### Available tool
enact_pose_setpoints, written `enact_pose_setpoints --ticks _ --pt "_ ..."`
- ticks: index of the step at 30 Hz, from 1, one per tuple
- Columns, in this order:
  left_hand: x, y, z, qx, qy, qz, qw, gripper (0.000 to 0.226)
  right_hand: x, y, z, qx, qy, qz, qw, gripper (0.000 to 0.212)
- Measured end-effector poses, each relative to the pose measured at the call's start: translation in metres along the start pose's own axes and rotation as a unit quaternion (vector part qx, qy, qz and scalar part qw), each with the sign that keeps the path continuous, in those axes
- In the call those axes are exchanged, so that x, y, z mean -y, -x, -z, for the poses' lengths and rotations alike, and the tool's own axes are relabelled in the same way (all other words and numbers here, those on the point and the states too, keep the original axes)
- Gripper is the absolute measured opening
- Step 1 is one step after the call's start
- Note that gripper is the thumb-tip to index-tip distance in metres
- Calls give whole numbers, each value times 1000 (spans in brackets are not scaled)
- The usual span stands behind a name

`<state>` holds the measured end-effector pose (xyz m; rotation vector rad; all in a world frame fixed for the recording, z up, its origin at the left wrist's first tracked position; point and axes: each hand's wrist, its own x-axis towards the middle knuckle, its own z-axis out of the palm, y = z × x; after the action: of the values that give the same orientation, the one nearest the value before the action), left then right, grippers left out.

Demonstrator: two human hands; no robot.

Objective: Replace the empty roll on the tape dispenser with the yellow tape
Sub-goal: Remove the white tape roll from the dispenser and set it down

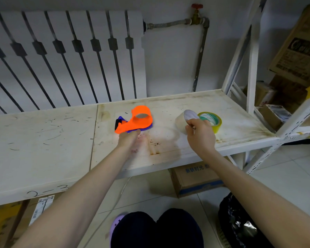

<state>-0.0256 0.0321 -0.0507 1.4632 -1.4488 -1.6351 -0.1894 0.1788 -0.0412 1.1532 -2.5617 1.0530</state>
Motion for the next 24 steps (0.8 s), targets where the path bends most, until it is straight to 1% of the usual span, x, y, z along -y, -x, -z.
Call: enact_pose_setpoints --ticks 1,3,4,5,6,8,11,13,15,17,19,21,24 --pt "2 0 -1 -39 -42 -48 997 33 0 0 -1 1 3 13 1000 15" --pt "-1 1 -3 -130 -169 -109 971 51 0 -2 -5 3 14 63 998 16" --pt "-5 2 -4 -164 -222 -133 952 53 0 -3 -7 6 21 77 997 18" --pt "-10 3 -6 -180 -257 -159 936 52 0 -5 -9 11 21 73 997 20" --pt "-15 3 -8 -181 -280 -184 925 54 0 -8 -9 18 13 55 998 21" --pt "-23 -2 -14 -155 -324 -227 905 58 -2 -15 -9 28 -19 14 999 18" --pt "-32 -18 -26 -101 -422 -272 859 62 -13 -28 -3 6 -68 -5 998 16" --pt "-37 -31 -35 -47 -464 -262 845 63 -26 -38 6 -22 -84 -18 996 17" --pt "-41 -39 -43 -12 -485 -237 842 56 -42 -49 15 -46 -89 -46 994 20" --pt "-43 -39 -50 -28 -487 -230 842 48 -60 -59 23 -51 -75 -79 993 24" --pt "-43 -36 -55 -63 -488 -247 835 44 -77 -65 29 -36 -55 -110 992 27" --pt "-41 -36 -59 -82 -488 -269 826 40 -91 -67 32 -25 -49 -137 989 33" --pt "-40 -36 -61 -91 -452 -297 837 35 -106 -67 31 -9 -40 -163 986 40"
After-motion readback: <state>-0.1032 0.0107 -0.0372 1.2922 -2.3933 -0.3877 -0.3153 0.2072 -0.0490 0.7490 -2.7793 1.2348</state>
